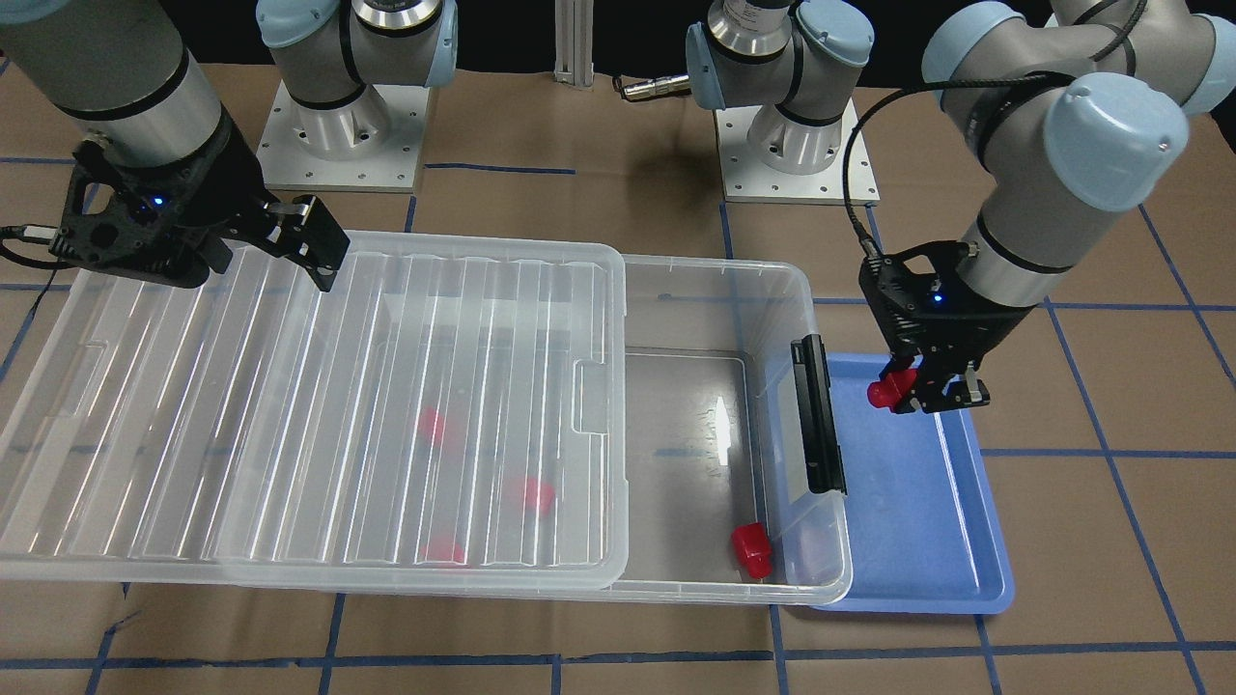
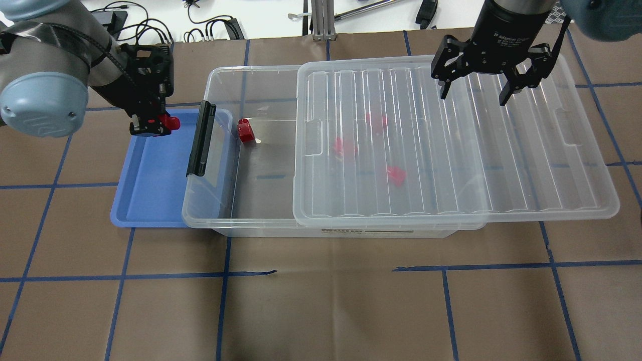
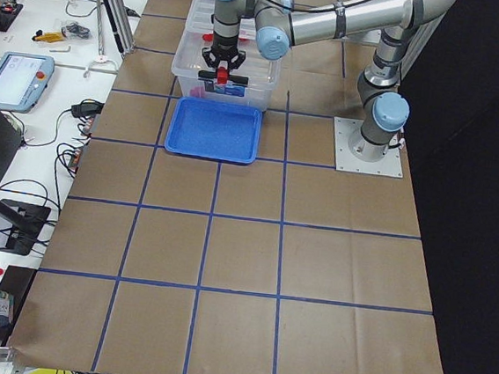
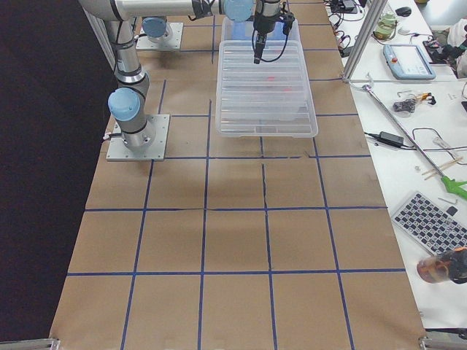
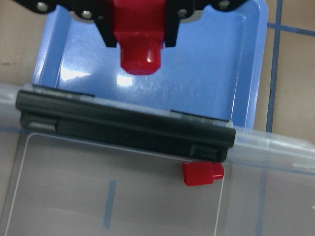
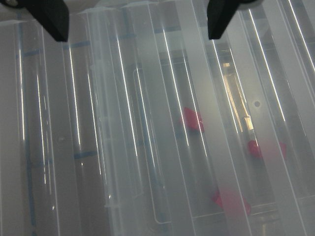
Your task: Place red block in blue tray from box
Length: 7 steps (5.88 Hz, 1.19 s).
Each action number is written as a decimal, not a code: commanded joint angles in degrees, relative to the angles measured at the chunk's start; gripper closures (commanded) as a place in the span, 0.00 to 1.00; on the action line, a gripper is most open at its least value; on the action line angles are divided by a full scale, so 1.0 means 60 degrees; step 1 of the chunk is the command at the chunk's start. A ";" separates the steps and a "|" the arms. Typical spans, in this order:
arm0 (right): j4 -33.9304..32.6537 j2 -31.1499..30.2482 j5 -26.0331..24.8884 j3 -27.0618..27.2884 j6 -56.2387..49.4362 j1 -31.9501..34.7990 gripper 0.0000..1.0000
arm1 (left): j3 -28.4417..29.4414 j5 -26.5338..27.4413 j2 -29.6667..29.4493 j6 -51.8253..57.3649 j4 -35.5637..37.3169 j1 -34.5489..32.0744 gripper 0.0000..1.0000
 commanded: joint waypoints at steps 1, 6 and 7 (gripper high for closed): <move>-0.0039 0.0001 -0.0016 -0.0014 -0.0019 -0.0537 0.00 | -0.0156 0.0036 -0.0764 0.1923 0.0674 0.0571 0.99; -0.0273 0.0278 -0.0132 0.0059 -0.4834 -0.3715 0.00 | -0.1221 -0.0008 -0.2322 0.2329 0.2391 0.0748 0.91; -0.0505 0.0526 -0.0641 0.0059 -0.5216 -0.4111 0.00 | -0.1545 -0.0022 -0.2323 0.2328 0.2945 0.0749 0.90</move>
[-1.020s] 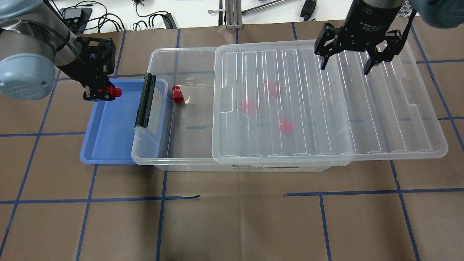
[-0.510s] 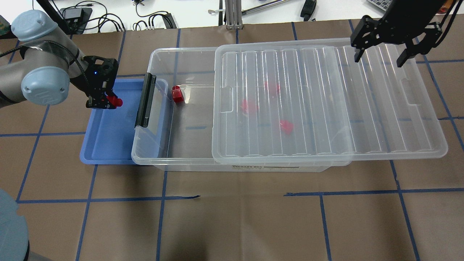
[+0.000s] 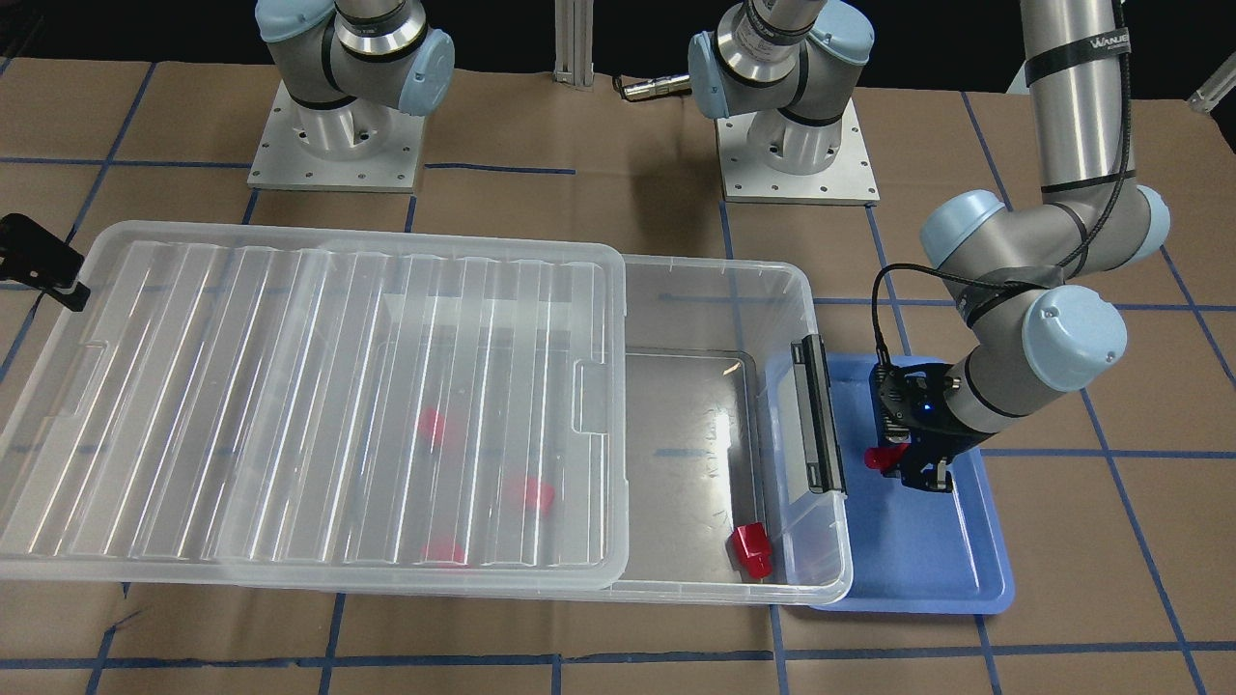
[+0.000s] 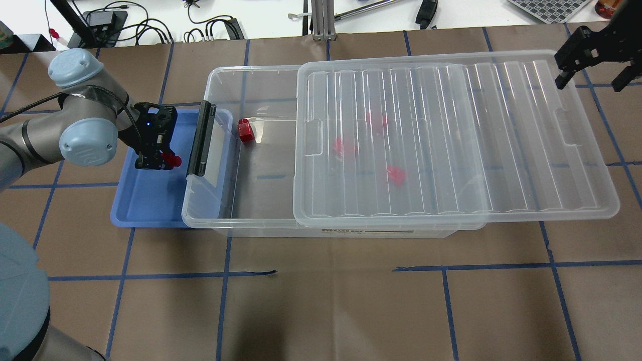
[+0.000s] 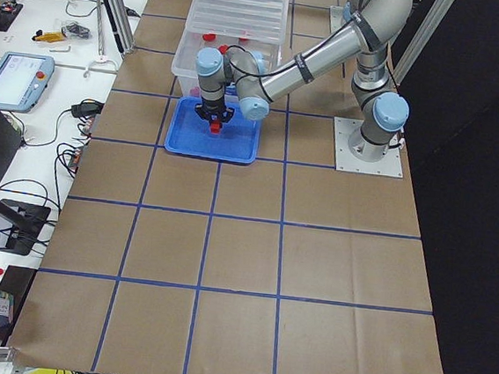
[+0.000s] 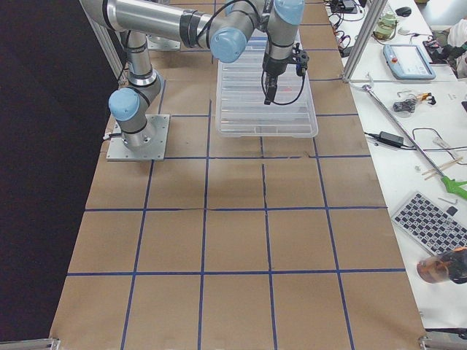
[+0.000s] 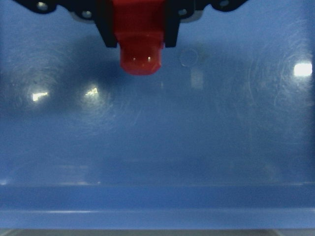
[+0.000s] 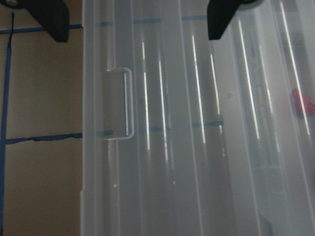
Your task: Place red block in blue tray from box
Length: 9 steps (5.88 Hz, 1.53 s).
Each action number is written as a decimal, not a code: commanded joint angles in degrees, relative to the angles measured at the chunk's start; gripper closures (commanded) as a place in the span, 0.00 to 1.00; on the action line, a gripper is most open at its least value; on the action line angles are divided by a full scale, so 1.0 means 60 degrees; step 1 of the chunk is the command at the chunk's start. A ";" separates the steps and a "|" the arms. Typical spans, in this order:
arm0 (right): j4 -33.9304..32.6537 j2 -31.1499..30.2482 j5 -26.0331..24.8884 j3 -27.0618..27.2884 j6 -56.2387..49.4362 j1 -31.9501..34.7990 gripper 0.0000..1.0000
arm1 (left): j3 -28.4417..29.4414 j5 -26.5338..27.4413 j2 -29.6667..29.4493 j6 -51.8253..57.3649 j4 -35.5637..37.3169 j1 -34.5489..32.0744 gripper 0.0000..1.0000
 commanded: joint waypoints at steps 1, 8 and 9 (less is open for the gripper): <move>-0.0536 0.0493 -0.0549 0.0051 -0.1031 -0.0865 0.00 | -0.0313 -0.0082 -0.0016 -0.0043 0.0463 0.0033 0.36; -0.2268 0.0877 -0.1109 0.1868 -0.1638 -0.1749 0.00 | 0.1694 -0.0315 0.3550 -0.1654 -0.5493 -0.0216 0.02; -0.2239 0.0862 -0.1078 0.1868 -0.1594 -0.1748 0.00 | 0.1680 -0.0405 0.3878 -0.1741 -0.5543 -0.0230 0.02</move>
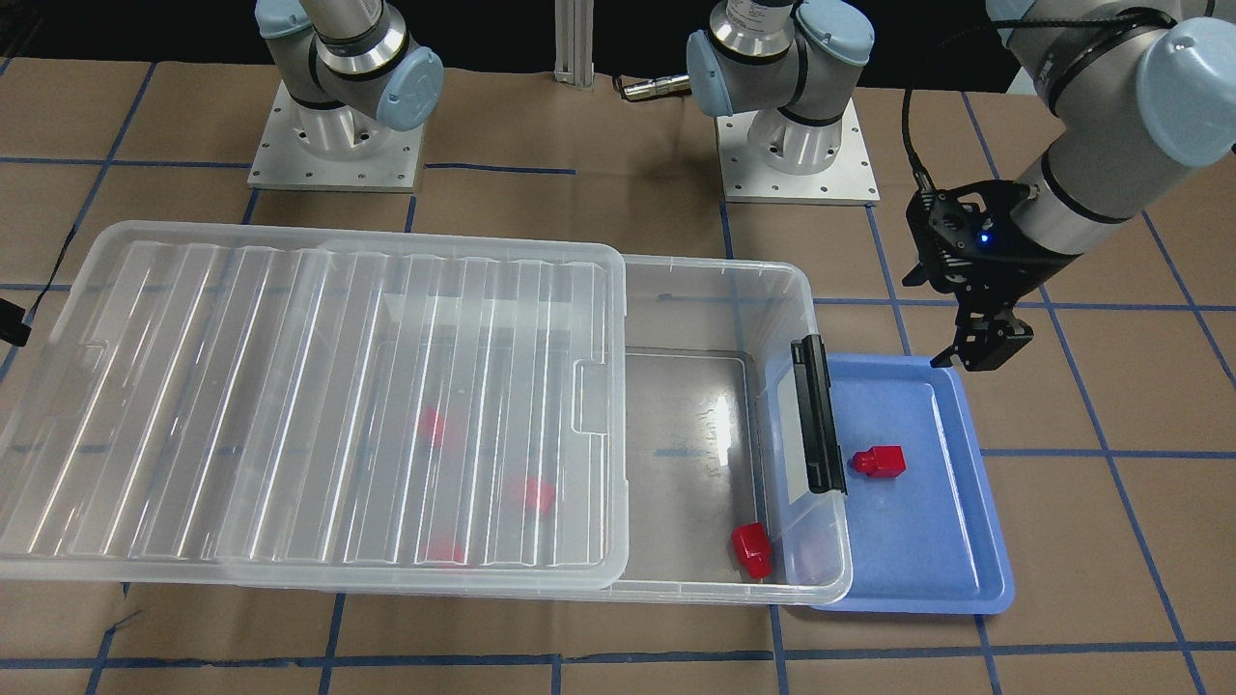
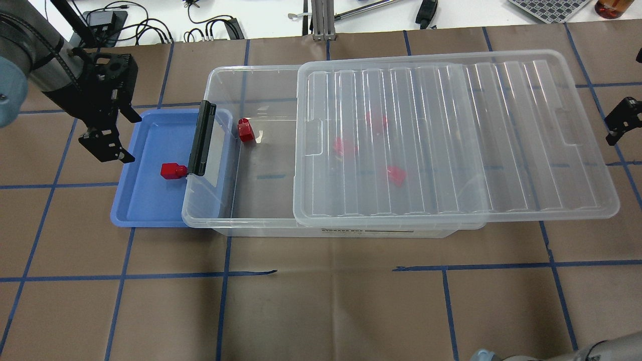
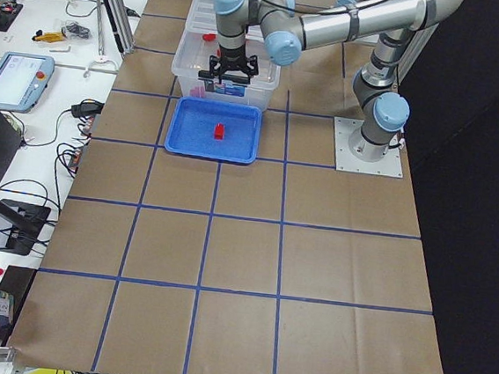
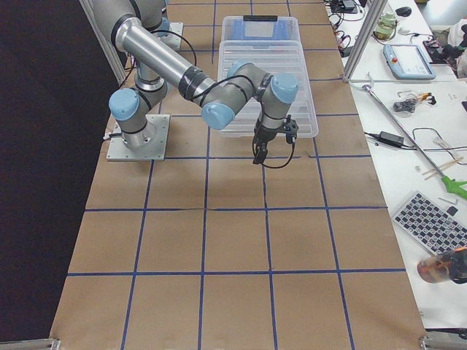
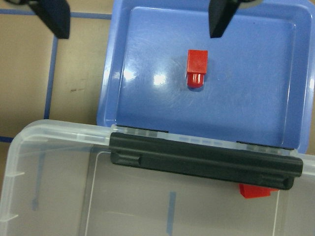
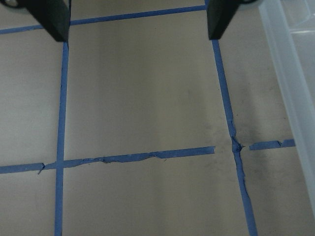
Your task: Place red block in blue tray from box
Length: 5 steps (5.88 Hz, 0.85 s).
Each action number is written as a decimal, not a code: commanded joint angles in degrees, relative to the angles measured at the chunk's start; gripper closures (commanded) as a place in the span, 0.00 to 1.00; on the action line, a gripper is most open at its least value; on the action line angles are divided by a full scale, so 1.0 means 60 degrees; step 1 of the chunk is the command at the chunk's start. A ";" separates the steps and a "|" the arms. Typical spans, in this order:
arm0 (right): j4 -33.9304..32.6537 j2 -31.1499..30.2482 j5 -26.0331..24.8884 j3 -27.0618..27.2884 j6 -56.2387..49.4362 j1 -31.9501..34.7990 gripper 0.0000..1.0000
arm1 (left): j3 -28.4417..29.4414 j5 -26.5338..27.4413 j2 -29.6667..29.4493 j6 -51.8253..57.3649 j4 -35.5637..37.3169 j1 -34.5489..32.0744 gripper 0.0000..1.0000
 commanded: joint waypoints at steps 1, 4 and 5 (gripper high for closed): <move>0.0033 -0.0016 0.0137 0.0008 0.0045 0.0047 0.00 | 0.0032 -0.0025 0.0624 -0.0189 -0.0285 -0.0126 0.02; 0.0136 -0.0031 0.0504 0.0008 0.0206 0.0193 0.00 | -0.0057 0.0123 0.0772 -0.5585 -0.0226 -0.2070 0.02; 0.0136 -0.0031 0.0635 0.0008 0.0264 0.0309 0.00 | 0.0031 0.0065 0.0714 -0.8495 -0.0125 -0.2467 0.02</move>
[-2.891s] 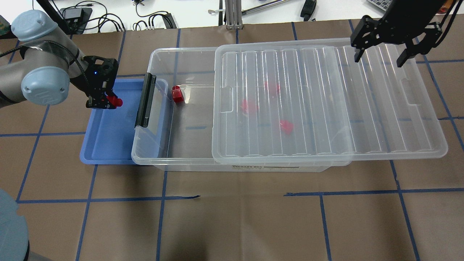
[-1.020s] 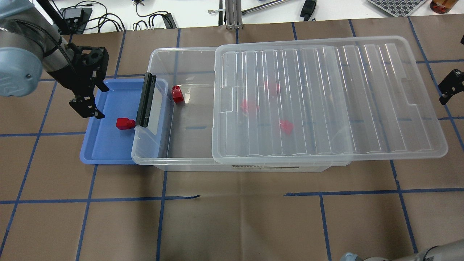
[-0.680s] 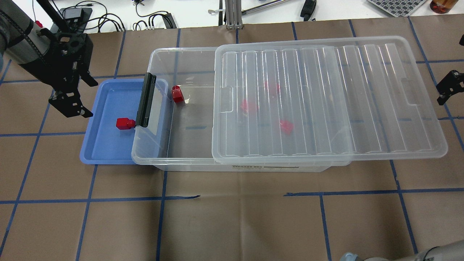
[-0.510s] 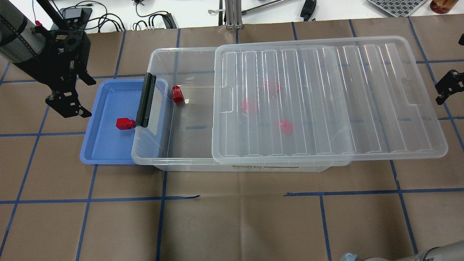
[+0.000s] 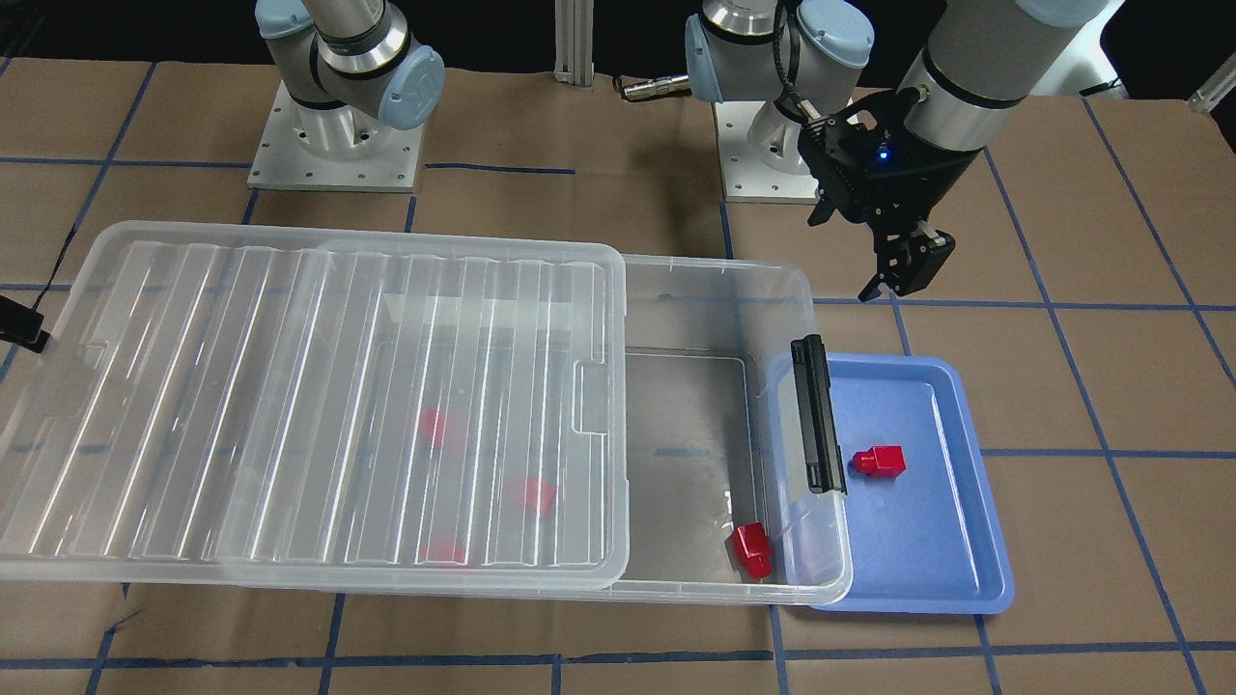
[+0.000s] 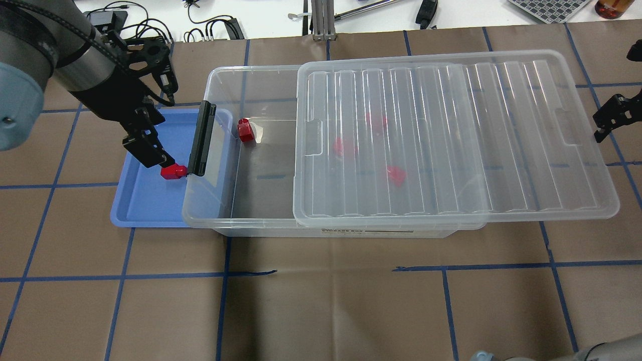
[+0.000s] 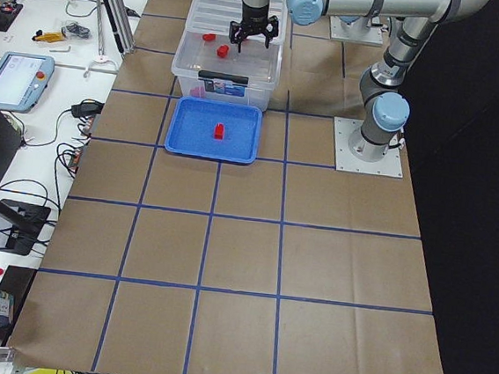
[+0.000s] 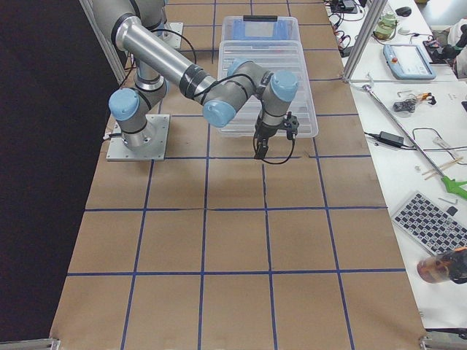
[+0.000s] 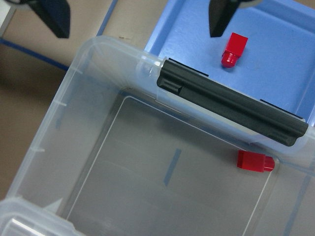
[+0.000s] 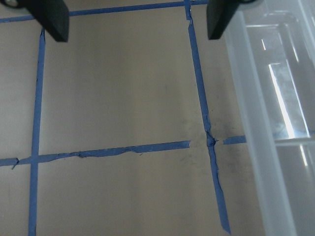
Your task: Place red block in blue tray from box
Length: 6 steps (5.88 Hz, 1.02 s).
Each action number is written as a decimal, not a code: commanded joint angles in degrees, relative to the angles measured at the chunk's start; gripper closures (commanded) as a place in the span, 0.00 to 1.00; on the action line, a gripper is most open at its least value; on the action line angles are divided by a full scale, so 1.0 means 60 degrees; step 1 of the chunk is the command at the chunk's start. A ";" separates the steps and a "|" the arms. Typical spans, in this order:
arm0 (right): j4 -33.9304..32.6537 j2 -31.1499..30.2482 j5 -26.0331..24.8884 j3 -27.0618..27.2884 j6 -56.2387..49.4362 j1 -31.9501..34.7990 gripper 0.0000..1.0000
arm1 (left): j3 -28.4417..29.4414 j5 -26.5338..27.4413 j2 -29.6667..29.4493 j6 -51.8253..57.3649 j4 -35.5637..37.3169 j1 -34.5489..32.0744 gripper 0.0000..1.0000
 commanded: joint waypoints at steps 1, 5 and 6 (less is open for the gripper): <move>0.0005 -0.0002 0.0117 0.0000 0.0094 0.0247 0.00 | 0.0202 -0.0023 -0.0016 -0.5380 0.0255 -0.0871 0.02; 0.0020 -0.0017 0.0600 0.0246 0.0636 0.0716 0.00 | 0.1038 0.0474 -0.0147 -0.9831 -0.0358 -0.1080 0.01; 0.0005 -0.0104 0.0586 0.0278 0.0985 0.0935 0.00 | 0.0951 0.0504 0.0070 -0.9700 -0.0359 -0.0891 0.01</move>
